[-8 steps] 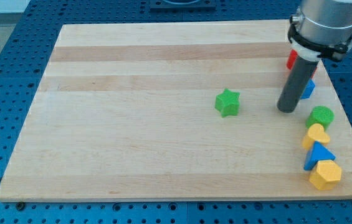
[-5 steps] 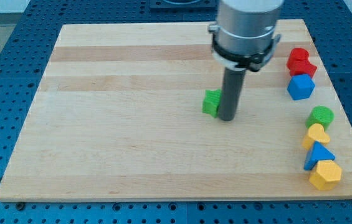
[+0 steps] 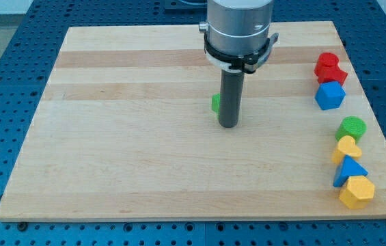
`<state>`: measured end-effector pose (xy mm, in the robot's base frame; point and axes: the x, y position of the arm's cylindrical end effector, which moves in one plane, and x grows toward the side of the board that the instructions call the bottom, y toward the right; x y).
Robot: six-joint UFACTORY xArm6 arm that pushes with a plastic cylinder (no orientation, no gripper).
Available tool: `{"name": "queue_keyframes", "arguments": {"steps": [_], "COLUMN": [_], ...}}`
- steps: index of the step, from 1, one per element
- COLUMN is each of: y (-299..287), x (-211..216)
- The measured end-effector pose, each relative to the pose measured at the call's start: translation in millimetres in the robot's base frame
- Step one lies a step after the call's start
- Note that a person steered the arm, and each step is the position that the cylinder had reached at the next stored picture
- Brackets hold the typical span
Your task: Put the green star at the top center of the board
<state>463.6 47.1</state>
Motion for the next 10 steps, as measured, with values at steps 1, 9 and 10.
{"name": "queue_keyframes", "arguments": {"steps": [1,9,10], "y": [7.9,-8.9,-8.9], "x": [-4.4,-43.0,-41.8]}}
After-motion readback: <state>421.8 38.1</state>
